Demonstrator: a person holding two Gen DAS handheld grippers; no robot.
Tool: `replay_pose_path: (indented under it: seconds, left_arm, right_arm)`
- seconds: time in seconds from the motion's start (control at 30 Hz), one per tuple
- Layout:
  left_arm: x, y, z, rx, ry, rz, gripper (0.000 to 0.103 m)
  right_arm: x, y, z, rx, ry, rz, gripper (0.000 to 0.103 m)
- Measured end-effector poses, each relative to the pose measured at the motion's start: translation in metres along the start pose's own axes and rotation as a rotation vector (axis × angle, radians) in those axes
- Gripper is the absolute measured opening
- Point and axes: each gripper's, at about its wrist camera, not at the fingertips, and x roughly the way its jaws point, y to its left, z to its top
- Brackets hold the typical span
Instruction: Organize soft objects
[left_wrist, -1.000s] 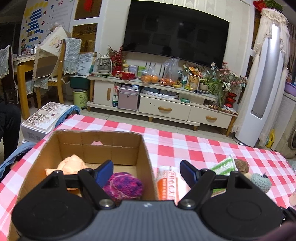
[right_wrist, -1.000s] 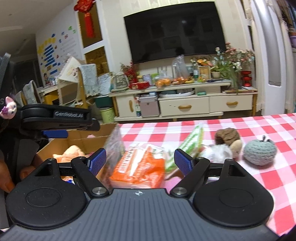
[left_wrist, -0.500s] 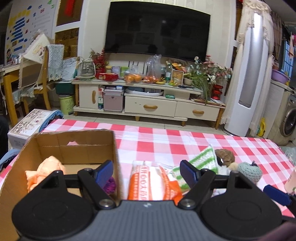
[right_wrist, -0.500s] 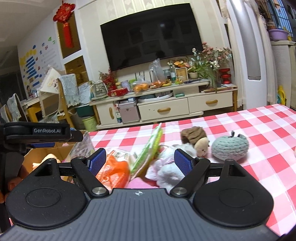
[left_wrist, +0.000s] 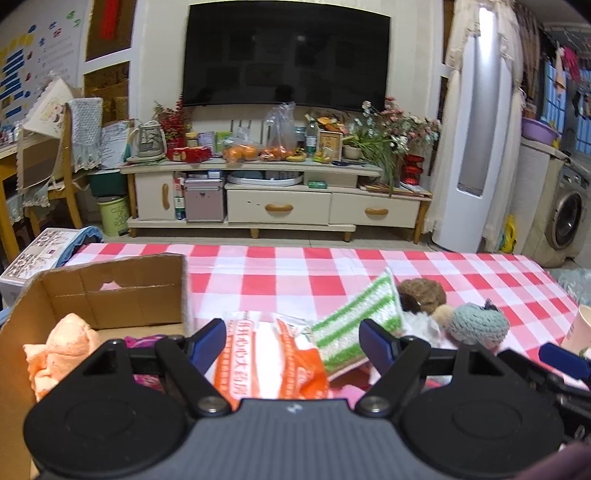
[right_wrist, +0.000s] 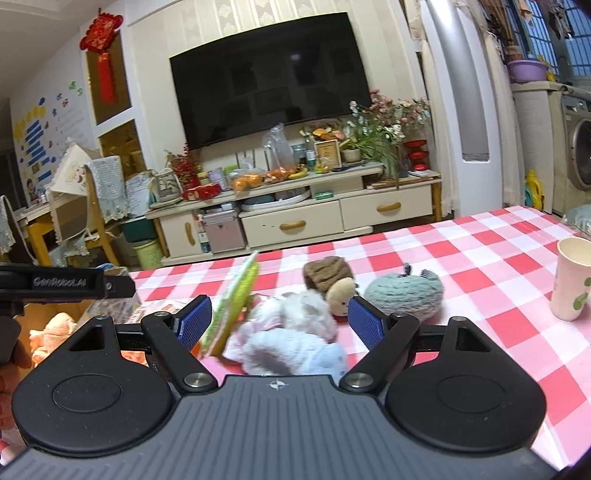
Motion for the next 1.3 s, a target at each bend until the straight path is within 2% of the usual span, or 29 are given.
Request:
replay_pose_path:
  seconds: [0.13,0.2,0.4,0.63,0.8,1.0,1.3]
  left_arm:
    - [0.002,-0.012,-0.004,0.029,0.013,-0.03,0.081]
    - [0.002,-0.018,-0.007,0.047,0.021,-0.047,0.085]
    - [0.005,-0.045,-0.022,0.124,0.057,-0.106,0.085]
    - [0.016,-0.069,-0.045,0.182,0.127,-0.136,0.085]
    - [0.026,-0.081,-0.058,0.206,0.146,-0.111,0.085]
    - [0.038,-0.08,-0.064,0.171,0.159,-0.076,0.085]
    - [0.062,-0.076,-0.069,0.105,0.209,-0.048,0.084]
  right_arm:
    - [0.003,-0.013,-0.003,0.015,0.011,-0.04,0.102]
    - [0.005,-0.022,-0.005,0.024,0.019,-0.063,0.103]
    - [0.013,-0.052,-0.01,0.052,0.048,-0.132,0.103]
    - [0.037,-0.082,-0.015,0.088,0.1,-0.183,0.103]
    - [0.058,-0.103,-0.01,0.087,0.13,-0.173,0.103]
    - [0.083,-0.119,0.001,0.104,0.144,-0.145,0.103]
    - [0.115,-0.117,0.007,0.055,0.197,-0.107,0.103]
